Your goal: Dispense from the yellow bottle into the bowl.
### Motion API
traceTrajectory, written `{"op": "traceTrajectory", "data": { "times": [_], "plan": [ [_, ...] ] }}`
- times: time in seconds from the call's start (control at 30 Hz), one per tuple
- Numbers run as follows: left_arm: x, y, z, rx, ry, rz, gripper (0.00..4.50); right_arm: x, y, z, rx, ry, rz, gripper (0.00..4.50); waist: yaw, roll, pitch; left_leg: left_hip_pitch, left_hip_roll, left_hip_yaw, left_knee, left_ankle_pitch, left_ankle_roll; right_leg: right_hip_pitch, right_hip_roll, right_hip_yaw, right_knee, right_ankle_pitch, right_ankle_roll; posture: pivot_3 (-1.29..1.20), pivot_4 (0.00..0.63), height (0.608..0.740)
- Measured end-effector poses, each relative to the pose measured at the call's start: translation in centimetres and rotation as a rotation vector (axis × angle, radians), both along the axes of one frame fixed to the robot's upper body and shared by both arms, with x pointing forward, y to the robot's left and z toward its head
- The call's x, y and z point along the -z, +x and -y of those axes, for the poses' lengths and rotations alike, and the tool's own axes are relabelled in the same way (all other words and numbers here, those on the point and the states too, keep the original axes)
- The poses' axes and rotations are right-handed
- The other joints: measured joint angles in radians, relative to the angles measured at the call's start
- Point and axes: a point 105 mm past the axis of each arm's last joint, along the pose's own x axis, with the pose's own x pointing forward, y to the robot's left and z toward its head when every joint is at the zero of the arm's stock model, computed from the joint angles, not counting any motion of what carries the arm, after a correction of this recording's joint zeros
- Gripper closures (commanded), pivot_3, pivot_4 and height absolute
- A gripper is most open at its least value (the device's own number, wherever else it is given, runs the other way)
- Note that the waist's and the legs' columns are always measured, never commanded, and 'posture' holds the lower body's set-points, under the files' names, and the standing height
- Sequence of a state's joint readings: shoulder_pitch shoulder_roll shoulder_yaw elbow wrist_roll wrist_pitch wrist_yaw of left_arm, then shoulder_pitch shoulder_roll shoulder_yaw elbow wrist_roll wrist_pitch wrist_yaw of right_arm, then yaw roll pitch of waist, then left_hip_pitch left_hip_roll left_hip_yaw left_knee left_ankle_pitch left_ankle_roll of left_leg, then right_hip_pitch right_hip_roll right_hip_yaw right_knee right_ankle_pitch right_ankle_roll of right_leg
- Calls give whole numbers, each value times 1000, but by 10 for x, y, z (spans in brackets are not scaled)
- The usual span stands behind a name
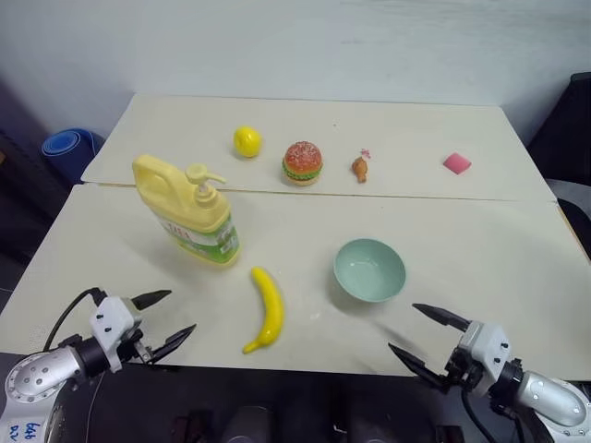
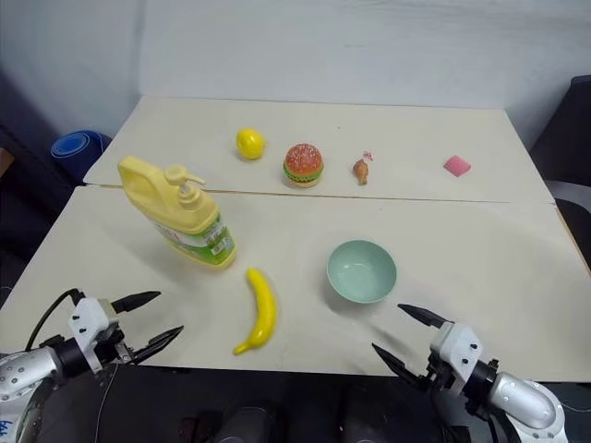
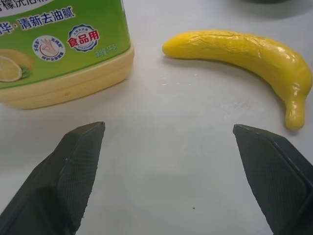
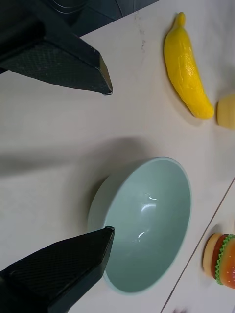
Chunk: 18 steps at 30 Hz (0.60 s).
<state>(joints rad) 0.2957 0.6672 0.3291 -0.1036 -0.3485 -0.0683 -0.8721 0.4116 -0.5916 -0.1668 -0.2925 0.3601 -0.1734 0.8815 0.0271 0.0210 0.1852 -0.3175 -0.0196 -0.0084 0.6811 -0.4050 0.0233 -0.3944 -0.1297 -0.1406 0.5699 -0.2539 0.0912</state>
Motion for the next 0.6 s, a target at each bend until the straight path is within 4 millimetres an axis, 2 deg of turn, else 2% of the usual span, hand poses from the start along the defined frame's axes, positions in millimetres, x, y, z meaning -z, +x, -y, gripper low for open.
{"op": "traceTrajectory", "data": {
  "times": [0.13,0.23,0.27,0.33,0.37,0.4,0.6],
  "plan": [
    [1,0,0,-5,-3,-9,36,-5,11,-1,21,13,-5,20,-1,0,0,0,0,1,0,0,0,0,0,0,0,0,0,0,150,740],
    [1,0,-2,-15,-22,-33,36,-18,21,-14,-11,41,-6,20,-1,0,0,0,0,1,0,0,0,0,0,0,1,0,0,0,150,740],
    [2,-3,-2,3,-32,-58,36,-23,28,-24,-45,46,-26,20,-5,0,1,0,1,2,0,0,0,-1,1,1,2,0,-1,0,150,740],
    [0,-12,-5,64,-55,-104,36,-41,48,-62,-152,48,-57,20,-21,-3,1,0,3,5,1,1,-1,-4,1,3,2,2,-5,0,150,740],
    [-3,-16,-7,82,-58,-108,36,-51,54,-85,-223,35,-64,20,-26,-2,1,1,3,4,1,3,0,-7,1,3,3,3,-6,0,150,740],
    [-4,-17,-9,89,-59,-110,36,-57,56,-97,-265,24,-65,20,-24,-2,1,-1,4,4,1,5,1,-10,1,2,4,3,-6,0,150,740],
    [0,-31,-17,99,-97,-161,36,-55,64,-166,-433,-38,-221,20,-7,-6,-2,-8,3,2,1,6,-1,-17,4,3,5,2,-7,0,150,740]
  ]
}}
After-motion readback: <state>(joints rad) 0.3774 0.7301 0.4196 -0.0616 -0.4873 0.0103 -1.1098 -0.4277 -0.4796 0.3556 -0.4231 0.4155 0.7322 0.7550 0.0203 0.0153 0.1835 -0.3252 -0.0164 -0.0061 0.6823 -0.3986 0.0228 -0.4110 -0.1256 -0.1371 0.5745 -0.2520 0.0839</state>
